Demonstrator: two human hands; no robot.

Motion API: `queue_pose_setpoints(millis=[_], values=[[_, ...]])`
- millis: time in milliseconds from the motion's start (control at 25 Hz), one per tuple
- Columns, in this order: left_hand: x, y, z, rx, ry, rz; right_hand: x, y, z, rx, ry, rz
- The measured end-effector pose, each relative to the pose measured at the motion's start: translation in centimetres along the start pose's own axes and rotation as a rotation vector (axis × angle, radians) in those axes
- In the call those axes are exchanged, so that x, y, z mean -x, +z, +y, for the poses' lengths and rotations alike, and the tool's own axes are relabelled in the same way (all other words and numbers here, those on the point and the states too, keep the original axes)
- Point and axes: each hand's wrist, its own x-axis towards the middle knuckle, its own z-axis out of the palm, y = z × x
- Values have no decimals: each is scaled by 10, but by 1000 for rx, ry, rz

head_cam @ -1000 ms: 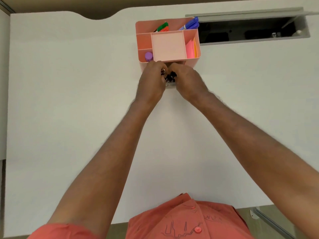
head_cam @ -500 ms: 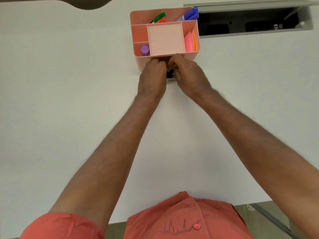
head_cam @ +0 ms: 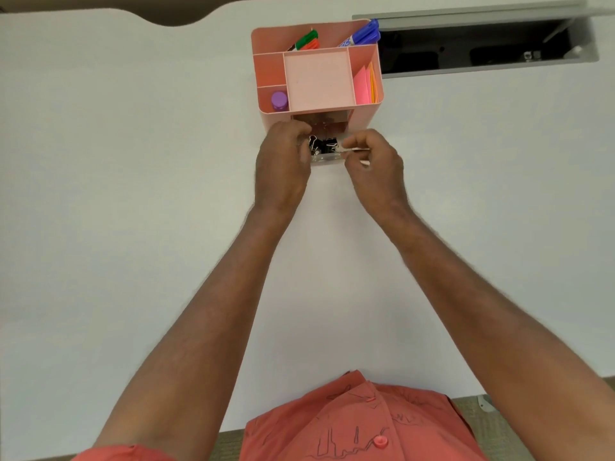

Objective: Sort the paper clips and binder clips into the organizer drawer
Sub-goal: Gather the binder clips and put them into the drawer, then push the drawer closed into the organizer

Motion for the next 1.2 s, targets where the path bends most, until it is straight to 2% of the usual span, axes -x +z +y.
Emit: queue_pose_setpoints(millis=[120, 200, 280, 360, 480, 640, 960, 1200], values=[[5, -6, 0, 228, -165, 165, 18, 3, -2, -529, 431, -5], [-1, -8, 0, 349, -340, 236, 24, 3, -6, -855, 680, -18], [-14, -11, 1, 503, -546, 238, 26, 0, -12, -1087, 860, -45], [-27, -14, 2, 630, -668, 169, 25, -3, -17, -1247, 950, -103], [-35, -15, 1, 718, -693, 75, 17, -6, -23, -1412, 1002, -144], [-38, -14, -3, 820, -665, 73, 0, -6, -31, -1483, 1021, -170], [-38, -13, -6, 861, -629, 72, -38, 0, -54, -1472, 972, -157], [-39, -11, -7, 855, -612, 81, -34, 1, -50, -1398, 949, -155]])
